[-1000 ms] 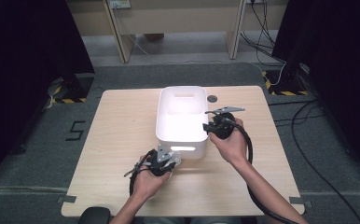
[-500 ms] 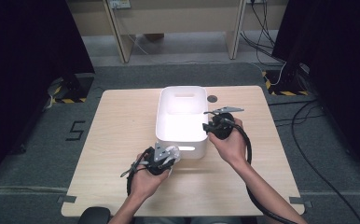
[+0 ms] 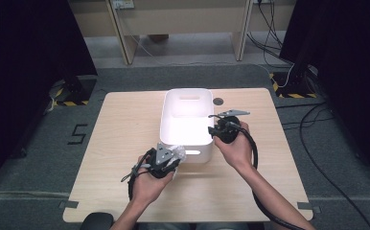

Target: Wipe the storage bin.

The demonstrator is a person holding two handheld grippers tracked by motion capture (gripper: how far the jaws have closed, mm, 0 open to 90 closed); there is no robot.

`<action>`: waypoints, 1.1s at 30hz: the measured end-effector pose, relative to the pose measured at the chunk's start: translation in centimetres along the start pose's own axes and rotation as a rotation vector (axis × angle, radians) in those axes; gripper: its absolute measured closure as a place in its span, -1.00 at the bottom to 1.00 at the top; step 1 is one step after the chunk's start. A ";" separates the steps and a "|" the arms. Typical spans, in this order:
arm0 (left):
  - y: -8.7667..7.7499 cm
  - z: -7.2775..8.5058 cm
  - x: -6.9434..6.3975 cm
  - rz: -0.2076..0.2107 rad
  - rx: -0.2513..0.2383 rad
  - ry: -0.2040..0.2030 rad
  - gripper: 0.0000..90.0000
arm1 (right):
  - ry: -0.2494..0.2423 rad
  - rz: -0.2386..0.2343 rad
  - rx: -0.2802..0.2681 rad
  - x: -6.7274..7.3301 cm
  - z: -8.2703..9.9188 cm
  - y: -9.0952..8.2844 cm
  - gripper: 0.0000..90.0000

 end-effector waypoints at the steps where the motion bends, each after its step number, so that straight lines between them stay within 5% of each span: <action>1: -0.1 -0.1 0.0 -0.002 0.002 0.007 0.62 | 0.000 0.000 0.000 0.0 0.0 0.0 0.61; 33: 1.4 -0.3 -0.3 -0.006 0.021 0.023 0.63 | 0.001 -0.002 0.005 0.2 0.1 0.1 0.58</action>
Point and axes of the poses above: each handheld gripper's, and its own axes: y roughly forward along the jaws, z roughly out of its underside, x roughly to its left, the point moved 9 cm from there along y, roughly forward along the jaws, and after that the axes turned 8 degrees about y, right-handed, at the moved point
